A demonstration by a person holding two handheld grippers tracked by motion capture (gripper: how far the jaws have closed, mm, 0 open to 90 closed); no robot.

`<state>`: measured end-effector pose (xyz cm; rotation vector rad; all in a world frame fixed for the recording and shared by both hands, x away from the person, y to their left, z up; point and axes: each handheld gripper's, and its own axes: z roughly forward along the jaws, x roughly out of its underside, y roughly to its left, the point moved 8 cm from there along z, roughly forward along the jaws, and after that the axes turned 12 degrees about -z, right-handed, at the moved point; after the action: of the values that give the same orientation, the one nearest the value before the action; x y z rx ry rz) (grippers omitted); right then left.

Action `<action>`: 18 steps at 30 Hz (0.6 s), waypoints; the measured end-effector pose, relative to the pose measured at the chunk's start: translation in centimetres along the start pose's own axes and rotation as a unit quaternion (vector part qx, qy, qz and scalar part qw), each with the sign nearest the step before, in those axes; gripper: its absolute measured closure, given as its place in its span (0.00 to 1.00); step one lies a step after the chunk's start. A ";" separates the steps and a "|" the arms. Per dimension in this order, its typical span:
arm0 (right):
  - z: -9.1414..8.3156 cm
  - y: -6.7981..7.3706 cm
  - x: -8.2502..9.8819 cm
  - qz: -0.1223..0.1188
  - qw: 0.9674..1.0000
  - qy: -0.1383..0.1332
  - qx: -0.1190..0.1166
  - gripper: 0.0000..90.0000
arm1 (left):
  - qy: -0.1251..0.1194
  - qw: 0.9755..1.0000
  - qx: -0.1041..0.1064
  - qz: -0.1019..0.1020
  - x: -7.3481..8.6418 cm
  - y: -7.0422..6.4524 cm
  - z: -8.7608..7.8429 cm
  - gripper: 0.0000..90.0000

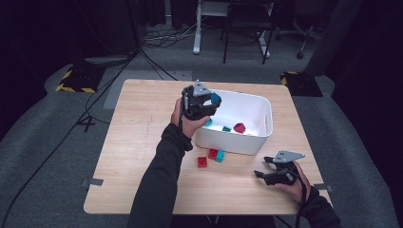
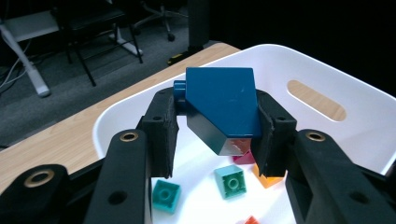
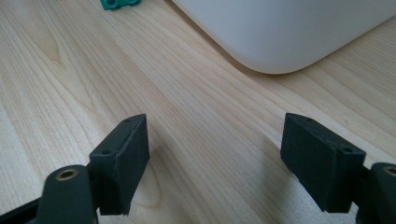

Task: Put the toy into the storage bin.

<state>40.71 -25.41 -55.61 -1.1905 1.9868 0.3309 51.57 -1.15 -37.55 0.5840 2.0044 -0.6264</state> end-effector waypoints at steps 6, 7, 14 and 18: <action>0.0 0.0 0.0 0.000 1.000 -0.001 0.000 0.27 | 0.015 1.000 0.004 0.013 0.4 -1.1 1.2 0.63; 0.0 0.0 0.0 -0.001 1.000 -0.001 0.001 0.27 | 0.016 1.000 0.007 0.014 0.5 -1.3 1.4 0.63; 0.0 0.0 0.0 -0.001 1.000 -0.001 0.000 0.27 | 0.027 0.999 0.004 0.023 1.0 -1.7 2.1 0.63; 0.0 0.0 0.0 -0.002 1.000 -0.001 -0.001 0.27 | 0.031 0.999 -0.001 0.024 1.2 -1.8 2.3 0.63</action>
<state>40.71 -25.40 -55.61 -1.1948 1.9816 0.3311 51.39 -3.79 -39.25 0.6562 2.0412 -0.5831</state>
